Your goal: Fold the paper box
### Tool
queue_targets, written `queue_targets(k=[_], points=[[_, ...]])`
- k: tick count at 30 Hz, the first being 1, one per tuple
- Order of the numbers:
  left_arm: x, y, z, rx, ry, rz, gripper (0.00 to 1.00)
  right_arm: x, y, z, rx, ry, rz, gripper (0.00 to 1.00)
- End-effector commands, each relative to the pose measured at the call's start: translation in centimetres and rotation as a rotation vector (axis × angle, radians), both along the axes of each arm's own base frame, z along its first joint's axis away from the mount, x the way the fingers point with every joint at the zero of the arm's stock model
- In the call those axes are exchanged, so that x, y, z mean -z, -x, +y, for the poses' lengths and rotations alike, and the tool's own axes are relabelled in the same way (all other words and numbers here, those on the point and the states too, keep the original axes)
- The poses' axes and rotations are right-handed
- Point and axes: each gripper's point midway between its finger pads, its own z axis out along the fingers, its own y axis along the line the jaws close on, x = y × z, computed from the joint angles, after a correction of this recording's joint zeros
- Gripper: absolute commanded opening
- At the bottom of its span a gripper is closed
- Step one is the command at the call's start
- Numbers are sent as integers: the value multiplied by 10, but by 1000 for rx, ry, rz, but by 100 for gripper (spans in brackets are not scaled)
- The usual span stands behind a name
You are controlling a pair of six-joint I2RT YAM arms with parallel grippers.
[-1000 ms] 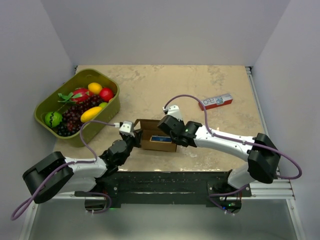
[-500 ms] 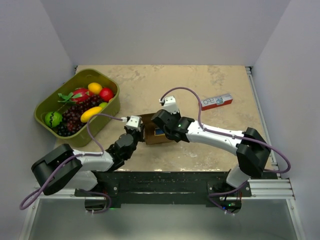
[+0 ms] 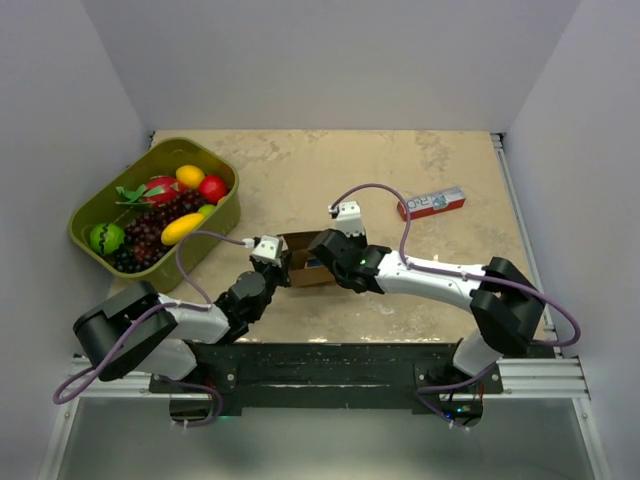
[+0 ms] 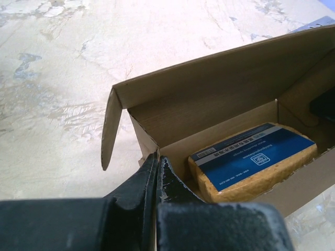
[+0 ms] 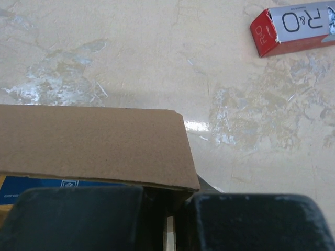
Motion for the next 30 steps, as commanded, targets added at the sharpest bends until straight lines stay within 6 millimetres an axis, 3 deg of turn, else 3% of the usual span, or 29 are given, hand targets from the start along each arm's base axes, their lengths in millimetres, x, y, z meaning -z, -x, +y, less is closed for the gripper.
queue_targets(k=[1,4,6,9,10,13,25,30], points=[[-24,13,-28,129,116,-60,0,1,11,12,-12,-109,-9,0],[-21,14,-27,129,95,-62,0,1,18,7,-18,-111,10,1],[-19,16,-26,131,80,-62,0,-1,25,5,-33,-109,32,6],[-16,20,-25,130,48,-66,0,-10,36,2,-58,-124,49,33],[-16,21,-25,130,45,-69,0,-14,41,2,-72,-146,57,46],[-14,25,-25,127,16,-75,0,-14,52,-2,-100,-159,94,60],[0,33,-24,71,-67,-68,0,-15,99,-16,-218,-230,254,77],[6,33,-21,44,-67,-52,0,-35,118,-18,-306,-280,295,77]])
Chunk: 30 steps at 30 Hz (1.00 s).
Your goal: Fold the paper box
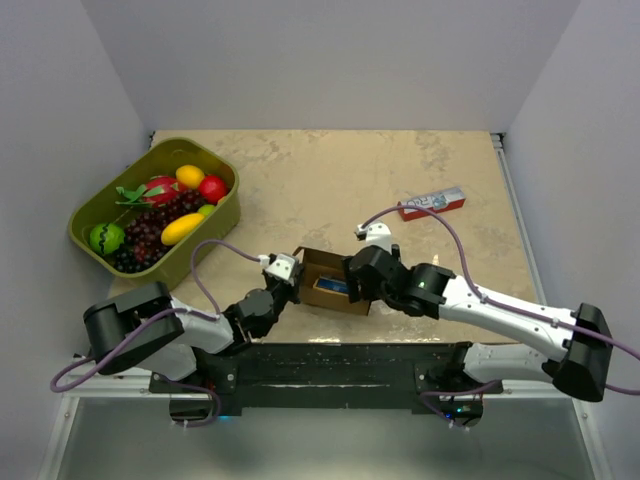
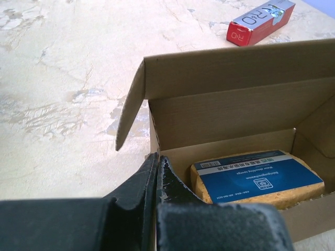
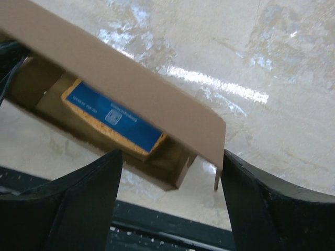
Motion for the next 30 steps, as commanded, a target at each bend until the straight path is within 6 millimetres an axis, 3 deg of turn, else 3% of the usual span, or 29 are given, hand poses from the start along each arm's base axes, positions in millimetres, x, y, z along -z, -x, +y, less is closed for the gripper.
queue_targets(k=[1,6,9,13,16,19,22,25,27,30], points=[[7,-4,10,-70,-25,3,0,-16,25,-4,-86,-49,63,77],[11,-3,18,-89,-25,2,0,-50,38,-7,-157,-118,54,76],[12,3,27,-86,-21,-16,0,-87,39,-4,-179,-215,-1,75],[10,12,31,-49,-17,-47,0,-139,26,7,-158,-358,-127,75],[6,18,32,-32,-6,-72,0,-158,10,15,-118,-403,-203,75],[1,20,30,-21,-15,-96,0,-164,-10,22,-65,-390,-273,75],[2,23,27,-2,-28,-100,0,-158,-23,37,-64,-363,-291,75],[5,26,28,1,-21,-90,0,-136,-25,55,-93,-347,-244,75],[5,28,30,-1,-8,-85,0,-114,-23,61,-97,-337,-200,73],[7,30,29,12,-1,-61,0,-96,-19,67,-103,-372,-167,66]])
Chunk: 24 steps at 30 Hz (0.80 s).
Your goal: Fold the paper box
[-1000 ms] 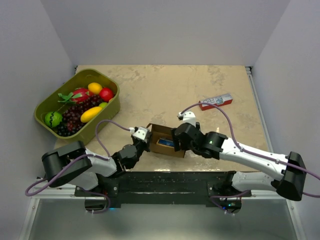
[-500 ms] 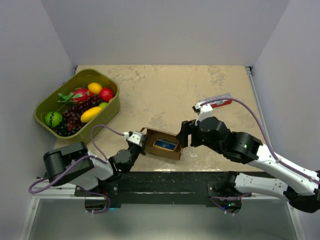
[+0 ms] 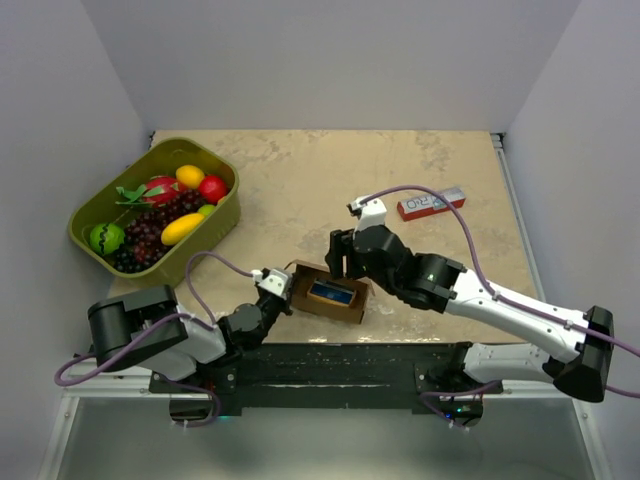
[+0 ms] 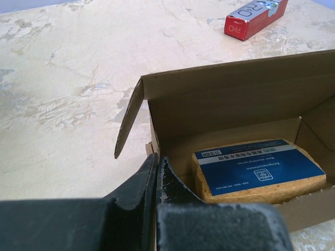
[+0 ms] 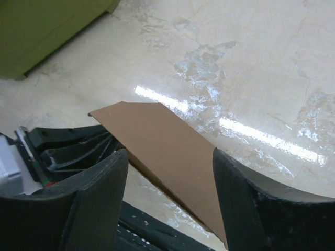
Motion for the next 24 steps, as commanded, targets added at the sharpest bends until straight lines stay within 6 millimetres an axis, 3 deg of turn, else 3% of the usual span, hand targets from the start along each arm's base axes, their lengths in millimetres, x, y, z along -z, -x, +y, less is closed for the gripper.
queue_targets(k=[1,8,16,24], points=[[6,8,16,-15,18,18,0,3,4,17,-26,-112,6,64],[6,11,16,-7,20,36,3,49,19,18,-14,-98,82,55],[12,16,12,20,19,67,10,63,25,13,2,-87,105,53],[24,28,18,54,20,111,26,87,30,8,24,-47,138,51]])
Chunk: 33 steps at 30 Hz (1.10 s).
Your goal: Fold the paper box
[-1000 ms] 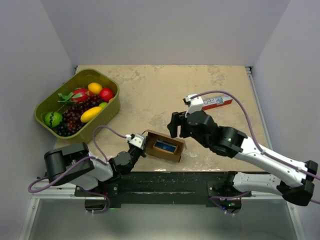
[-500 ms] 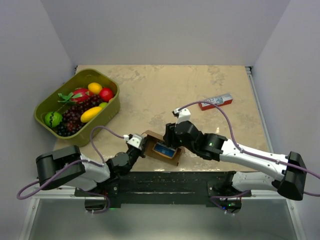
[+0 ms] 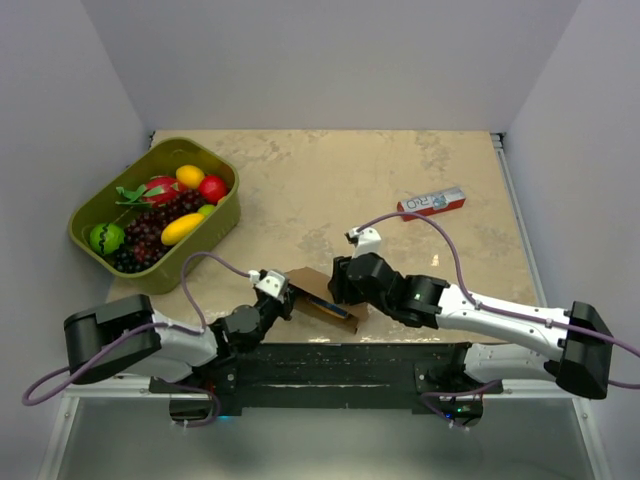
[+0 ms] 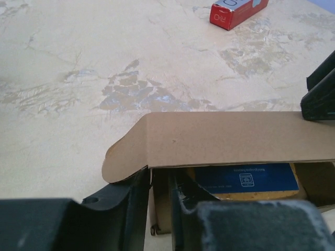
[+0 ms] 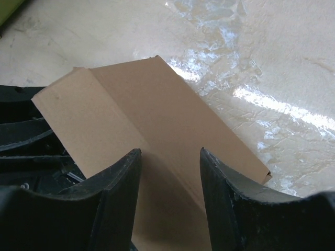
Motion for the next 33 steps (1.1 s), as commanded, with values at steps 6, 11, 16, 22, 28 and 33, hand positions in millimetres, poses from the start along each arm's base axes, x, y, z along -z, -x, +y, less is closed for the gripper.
queue_targets(k=[6,11,16,22,28,33], points=[[27,23,22,36,-1,104,46,13,-4,-5,65,7,-4,50],[31,33,25,55,55,165,58,18,-5,-5,69,19,-2,50],[40,48,26,87,100,260,59,21,-5,-5,70,29,-2,50],[17,58,16,172,172,262,59,26,-6,-5,74,49,-4,50],[1,66,13,216,208,277,59,28,-6,-6,77,54,-4,50],[-14,70,16,226,206,281,59,29,-6,-8,80,61,-8,51]])
